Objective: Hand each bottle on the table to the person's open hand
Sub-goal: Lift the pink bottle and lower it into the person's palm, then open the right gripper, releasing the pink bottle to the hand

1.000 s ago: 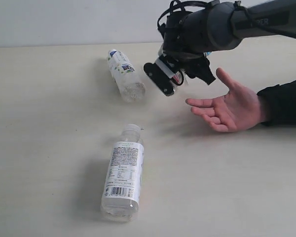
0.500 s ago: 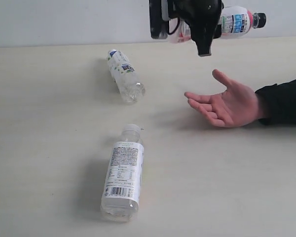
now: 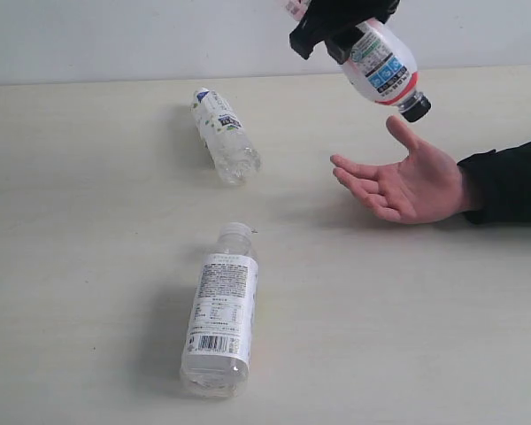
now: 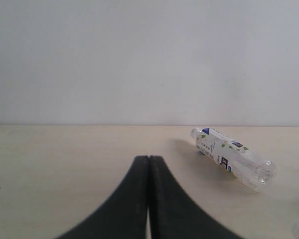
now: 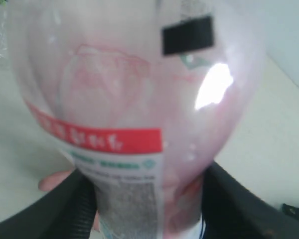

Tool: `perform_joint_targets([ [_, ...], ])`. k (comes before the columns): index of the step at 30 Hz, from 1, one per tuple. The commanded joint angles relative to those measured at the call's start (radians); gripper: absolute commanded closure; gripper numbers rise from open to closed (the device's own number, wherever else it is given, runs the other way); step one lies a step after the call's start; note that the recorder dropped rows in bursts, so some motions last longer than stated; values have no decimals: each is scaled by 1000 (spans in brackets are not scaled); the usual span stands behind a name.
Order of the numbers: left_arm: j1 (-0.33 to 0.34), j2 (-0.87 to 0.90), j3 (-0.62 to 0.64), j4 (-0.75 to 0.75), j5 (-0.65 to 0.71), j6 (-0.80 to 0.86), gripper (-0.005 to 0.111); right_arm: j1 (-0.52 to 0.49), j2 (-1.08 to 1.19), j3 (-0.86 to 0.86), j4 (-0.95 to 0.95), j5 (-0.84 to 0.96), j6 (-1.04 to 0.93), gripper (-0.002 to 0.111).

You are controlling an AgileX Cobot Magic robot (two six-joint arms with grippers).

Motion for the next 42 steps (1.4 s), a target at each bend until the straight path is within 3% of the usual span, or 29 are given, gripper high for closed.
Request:
perform_joint_targets([
  [1,-5,-7,3,-8,-2,6,107,-19,-74,74,-22,5,45,108],
  [10,-5,-7,3,-8,-2,6,107,-116,-159,260,167,5,65,108],
  [18,-5,-7,3,-8,-2,6,107,-120,-129,329,222,5,99,108],
  [33,-5,-7,3,-8,-2,6,107,-120,57,329,91,5,302,108],
  [36,-5,-7,3,-8,-2,6,107,-120,76,329,87,5,306,100],
  [42,-5,-7,3,-8,-2,6,107,-120,81,329,87,5,308,67],
])
